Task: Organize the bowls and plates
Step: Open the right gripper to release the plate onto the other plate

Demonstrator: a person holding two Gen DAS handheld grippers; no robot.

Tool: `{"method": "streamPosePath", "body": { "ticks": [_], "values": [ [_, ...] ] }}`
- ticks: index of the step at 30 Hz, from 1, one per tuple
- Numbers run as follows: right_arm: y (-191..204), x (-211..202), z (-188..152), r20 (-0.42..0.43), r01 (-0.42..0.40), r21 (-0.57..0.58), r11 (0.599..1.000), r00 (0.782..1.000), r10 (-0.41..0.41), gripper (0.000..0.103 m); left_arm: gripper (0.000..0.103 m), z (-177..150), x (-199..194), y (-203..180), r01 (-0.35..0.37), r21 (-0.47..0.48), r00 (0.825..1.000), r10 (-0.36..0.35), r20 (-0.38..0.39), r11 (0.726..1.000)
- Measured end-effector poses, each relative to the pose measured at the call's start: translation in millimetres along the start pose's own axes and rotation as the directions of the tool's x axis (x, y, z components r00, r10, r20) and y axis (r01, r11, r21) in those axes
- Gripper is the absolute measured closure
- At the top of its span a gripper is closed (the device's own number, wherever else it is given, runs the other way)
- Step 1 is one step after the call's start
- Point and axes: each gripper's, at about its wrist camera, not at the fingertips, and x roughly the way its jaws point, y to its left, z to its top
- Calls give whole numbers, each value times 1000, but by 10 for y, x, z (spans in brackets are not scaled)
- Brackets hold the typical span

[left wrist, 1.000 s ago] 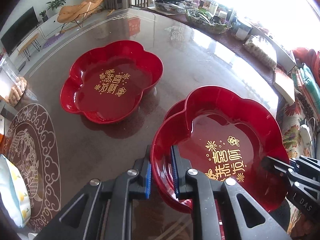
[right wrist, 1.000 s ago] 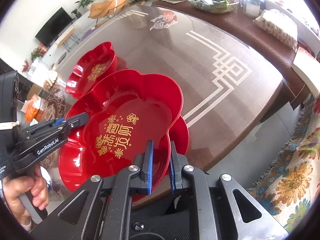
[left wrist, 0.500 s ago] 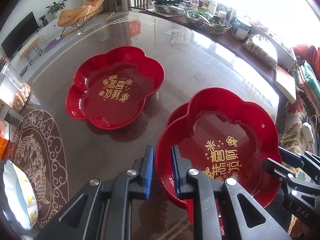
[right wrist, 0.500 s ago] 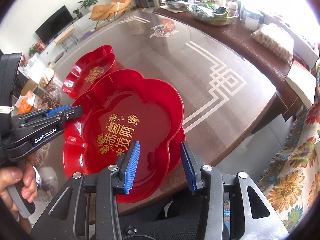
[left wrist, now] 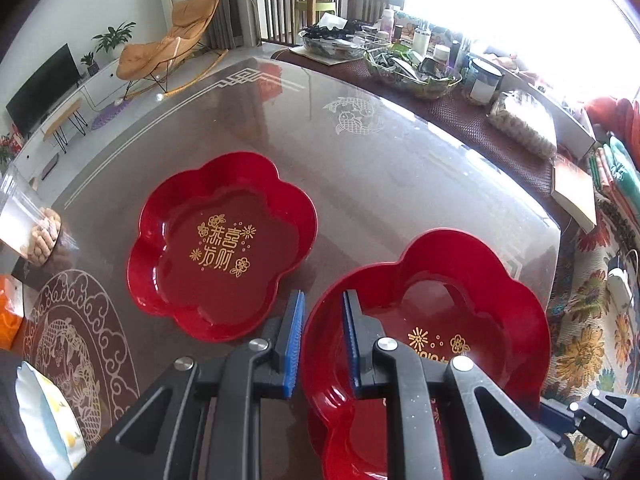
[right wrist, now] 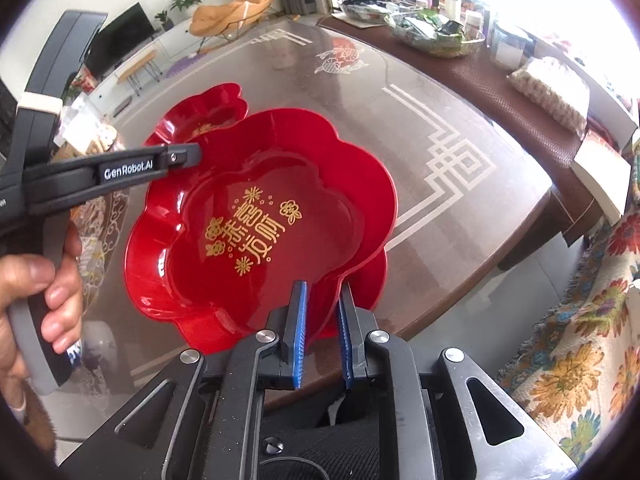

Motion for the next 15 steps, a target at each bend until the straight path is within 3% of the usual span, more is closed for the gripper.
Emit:
{"method": "streamPosePath", "body": {
  "ticks": [2,3,5,9,15],
  "values": [
    [5,73,-27,-31,-37,4,999,999,37,76,85,18,25,17,7,-10,1000,-7,-19,1000],
    [0,75,-38,-33,-47,9,999,998,48,63,82,16,25,29,12,-17,1000,-13,-20,1000],
    [-23,32,-66,-14,-63,26,998,998,64,53,81,-6,2,48,2,-14,1000,-2,-8,1000],
    [-66,-106,-75,26,-79,46,996,997,78,53,81,-22,-72,68,-18,7,1000,18,8,1000],
    [-116,-273,16,117,5,41,999,993,-10,52,81,-106,-383,243,10,0,999,-10,42,1000]
  ]
}}
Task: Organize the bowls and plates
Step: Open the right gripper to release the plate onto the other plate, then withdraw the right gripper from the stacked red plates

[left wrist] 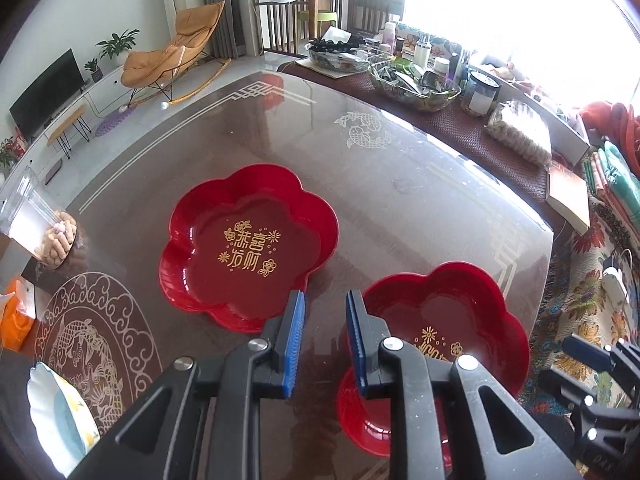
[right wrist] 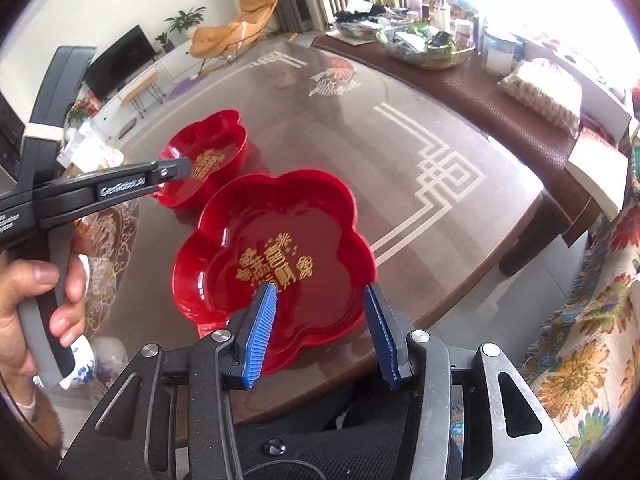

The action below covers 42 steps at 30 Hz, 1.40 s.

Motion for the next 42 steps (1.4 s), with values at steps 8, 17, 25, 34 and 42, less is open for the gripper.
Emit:
{"method": "streamPosePath", "body": {
  "ticks": [8,17,25,34,42],
  "values": [
    [266,-458,6,122,1,-30,1000,992,3,36,79,-774,-794,267,116,-115,986,-100,135,987],
    [681,-748,-404,210,25,-1,1000,977,-25,32,9,-1836,-1511,387,-56,-288,938,149,314,956],
    [876,-675,-586,184,87,-27,996,980,-80,32,5,-1974,-1514,393,-176,-307,939,253,234,935],
    [952,-777,-619,302,220,-100,970,936,-181,32,5,-2046,-1420,433,-100,-348,947,197,255,932],
    [902,-649,-541,282,289,-101,952,926,-251,32,5,-2023,-1220,359,-168,-281,960,221,169,945]
  ]
}}
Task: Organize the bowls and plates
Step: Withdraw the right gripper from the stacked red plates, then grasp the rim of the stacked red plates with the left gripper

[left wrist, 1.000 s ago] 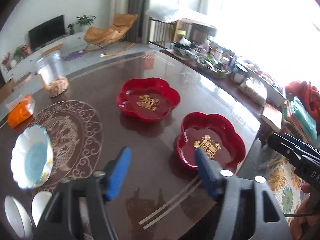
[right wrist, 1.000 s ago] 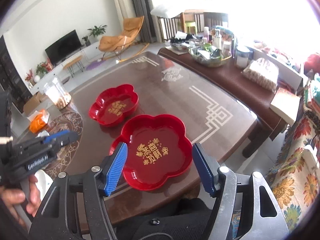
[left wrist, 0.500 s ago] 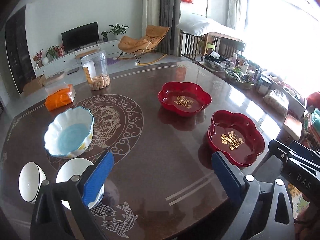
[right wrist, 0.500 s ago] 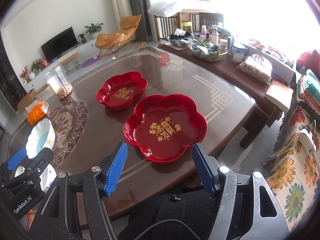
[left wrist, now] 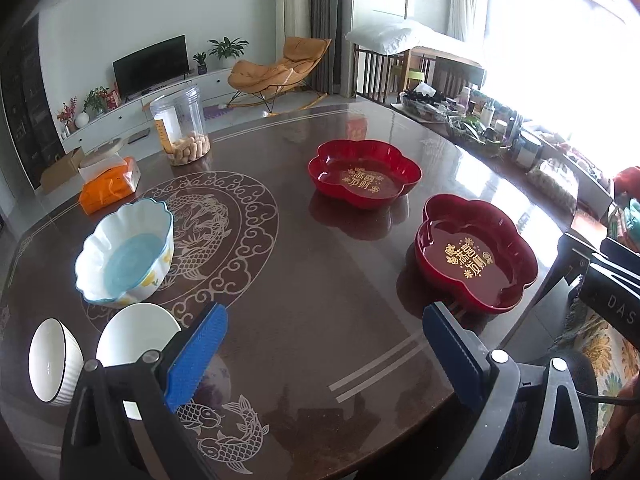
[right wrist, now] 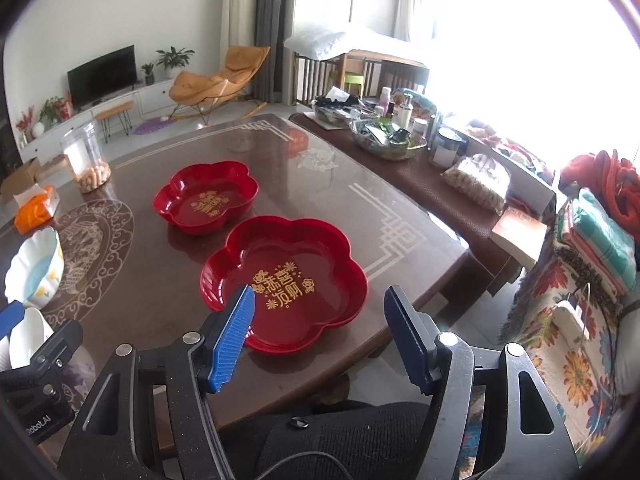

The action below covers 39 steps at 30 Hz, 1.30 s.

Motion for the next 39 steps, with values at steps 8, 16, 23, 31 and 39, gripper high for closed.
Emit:
{"method": "streamPosePath", "body": {
  "ticks": [8,16,23,31,39],
  "values": [
    [24,46,7,8,44,-41,998,999,-44,32,5,-1,67,75,-17,-20,999,16,-29,1000],
    [74,90,-8,11,58,-83,995,998,-58,32,5,65,144,178,-1,-43,998,-2,-57,999],
    [106,230,319,26,-158,-153,976,986,163,32,5,843,399,250,54,41,991,-48,-126,998],
    [183,1150,1415,-152,-451,-44,891,885,441,18,6,1703,1470,438,72,-69,955,-89,-284,995],
    [371,2258,1472,-403,-379,35,925,841,360,18,19,1896,2341,342,-31,13,945,34,-326,999]
  ]
}}
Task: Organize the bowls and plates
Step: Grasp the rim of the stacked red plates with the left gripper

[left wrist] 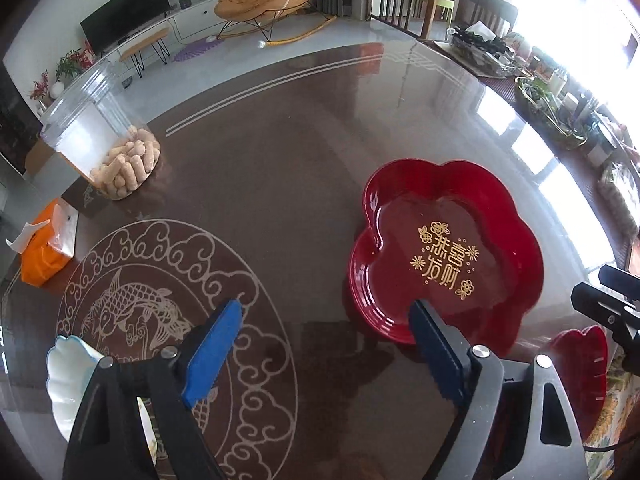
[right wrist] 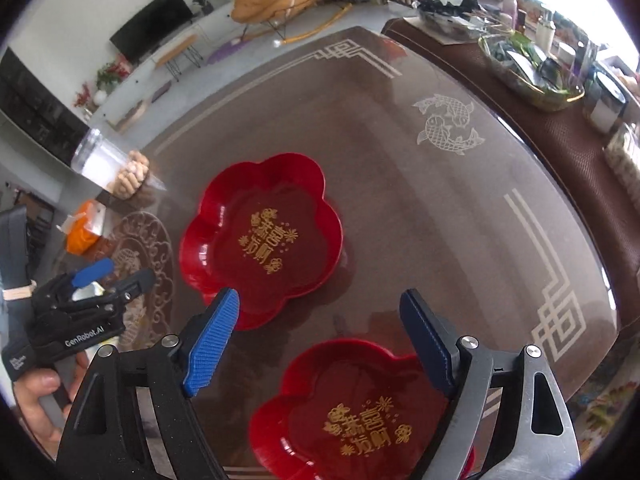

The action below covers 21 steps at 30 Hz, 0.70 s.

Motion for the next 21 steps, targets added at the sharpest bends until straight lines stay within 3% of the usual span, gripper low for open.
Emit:
{"method": "streamPosePath", "body": {
  "ticks": [5,8,13,14,15,16,17,21],
  "values": [
    [17,335,196,-50,1,18,1000,999,0,20,25,131,330,54,-16,-56,999,14,-41,998],
    [36,453,327,-62,18,13,1000,998,-17,20,31,156,519,109,11,-105,997,-19,-73,994],
    [31,714,376,-106,39,7,999,994,-38,21,65,150,690,58,73,-101,991,-83,-102,992],
    [42,746,368,-112,41,3,999,993,-41,29,70,144,685,41,93,-105,990,-103,-95,990],
    [40,774,354,-121,39,0,999,992,-39,63,86,140,677,17,97,-104,990,-106,-95,990],
    [31,799,338,-132,43,2,999,990,-43,82,91,138,653,-5,92,-100,991,-101,-84,991],
    [28,807,325,-132,37,14,999,991,-35,91,91,136,619,-21,79,-94,994,-86,-71,992],
    [15,651,283,-91,20,24,1000,996,-18,92,92,120,366,-56,94,-75,995,-95,-12,993]
  ]
}}
